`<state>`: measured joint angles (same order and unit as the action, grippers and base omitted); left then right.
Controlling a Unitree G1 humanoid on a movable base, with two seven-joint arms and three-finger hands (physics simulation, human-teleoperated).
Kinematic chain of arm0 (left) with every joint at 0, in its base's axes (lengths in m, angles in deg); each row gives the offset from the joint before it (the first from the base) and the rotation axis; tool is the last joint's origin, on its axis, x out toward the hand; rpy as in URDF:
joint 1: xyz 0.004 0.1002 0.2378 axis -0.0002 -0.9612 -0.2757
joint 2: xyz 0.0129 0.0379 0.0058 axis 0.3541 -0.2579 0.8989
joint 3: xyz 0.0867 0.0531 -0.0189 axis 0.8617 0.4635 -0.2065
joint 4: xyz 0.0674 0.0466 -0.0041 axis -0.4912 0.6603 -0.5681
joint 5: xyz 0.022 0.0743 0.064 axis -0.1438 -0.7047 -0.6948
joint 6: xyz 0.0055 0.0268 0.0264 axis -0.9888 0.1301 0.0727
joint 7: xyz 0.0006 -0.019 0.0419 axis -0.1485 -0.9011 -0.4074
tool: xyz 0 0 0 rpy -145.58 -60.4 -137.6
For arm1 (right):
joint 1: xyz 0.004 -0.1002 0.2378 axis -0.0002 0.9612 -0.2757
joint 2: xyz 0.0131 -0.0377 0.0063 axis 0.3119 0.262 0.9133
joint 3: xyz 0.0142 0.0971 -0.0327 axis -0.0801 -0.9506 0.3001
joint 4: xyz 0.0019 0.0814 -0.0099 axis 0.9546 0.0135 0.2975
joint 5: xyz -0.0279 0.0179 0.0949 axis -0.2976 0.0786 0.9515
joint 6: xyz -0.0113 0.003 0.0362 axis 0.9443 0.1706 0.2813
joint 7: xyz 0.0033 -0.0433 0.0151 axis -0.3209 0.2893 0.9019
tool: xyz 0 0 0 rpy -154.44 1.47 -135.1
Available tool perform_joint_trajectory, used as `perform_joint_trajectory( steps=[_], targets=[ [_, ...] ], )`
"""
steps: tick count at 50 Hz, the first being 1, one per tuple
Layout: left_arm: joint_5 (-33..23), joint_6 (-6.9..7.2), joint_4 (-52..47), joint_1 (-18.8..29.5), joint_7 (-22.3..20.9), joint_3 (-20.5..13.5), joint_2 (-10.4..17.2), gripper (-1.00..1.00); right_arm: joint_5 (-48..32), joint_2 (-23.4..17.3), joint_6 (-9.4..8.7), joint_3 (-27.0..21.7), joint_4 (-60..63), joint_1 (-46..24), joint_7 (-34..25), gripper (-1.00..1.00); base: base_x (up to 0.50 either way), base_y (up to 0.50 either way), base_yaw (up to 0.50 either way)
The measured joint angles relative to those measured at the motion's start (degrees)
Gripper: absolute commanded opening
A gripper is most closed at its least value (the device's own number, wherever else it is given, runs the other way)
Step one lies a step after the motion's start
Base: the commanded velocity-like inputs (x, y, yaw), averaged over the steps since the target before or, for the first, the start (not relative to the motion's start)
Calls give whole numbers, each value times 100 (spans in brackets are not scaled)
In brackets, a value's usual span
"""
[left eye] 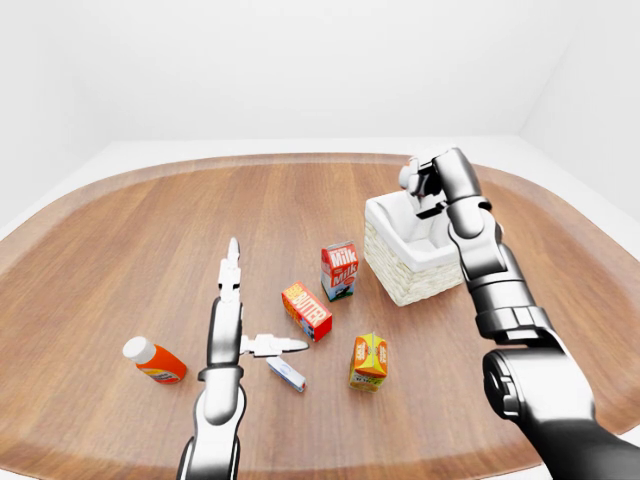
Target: Pick up the alphabet soup and the tomato sauce, and put them in the basket.
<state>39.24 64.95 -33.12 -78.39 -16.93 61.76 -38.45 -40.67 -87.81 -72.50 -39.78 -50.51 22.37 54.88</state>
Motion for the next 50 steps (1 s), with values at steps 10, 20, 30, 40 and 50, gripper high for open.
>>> perform_joint_trajectory(
  steps=[10,20,30,40,50],
  targets=[
    [8,0,-7,14,0,0,-1,100,-350,-113,0,122,-1325,-594,539,-100,0,0,0],
    [9,0,11,17,1,-2,2,100,-725,-125,0,262,-2340,-1024,996,-100,0,0,0],
    [-2,0,2,-4,2,8,2,100,-1011,-71,0,337,-3024,-1258,1335,-100,0,0,0],
    [-9,0,1,-17,3,13,4,100,-1231,-2,0,377,-3408,-1389,1534,-100,0,0,0],
    [-8,0,9,-16,1,10,5,100,-1419,75,0,391,-3617,-1511,1648,-100,0,0,0]
  ],
)
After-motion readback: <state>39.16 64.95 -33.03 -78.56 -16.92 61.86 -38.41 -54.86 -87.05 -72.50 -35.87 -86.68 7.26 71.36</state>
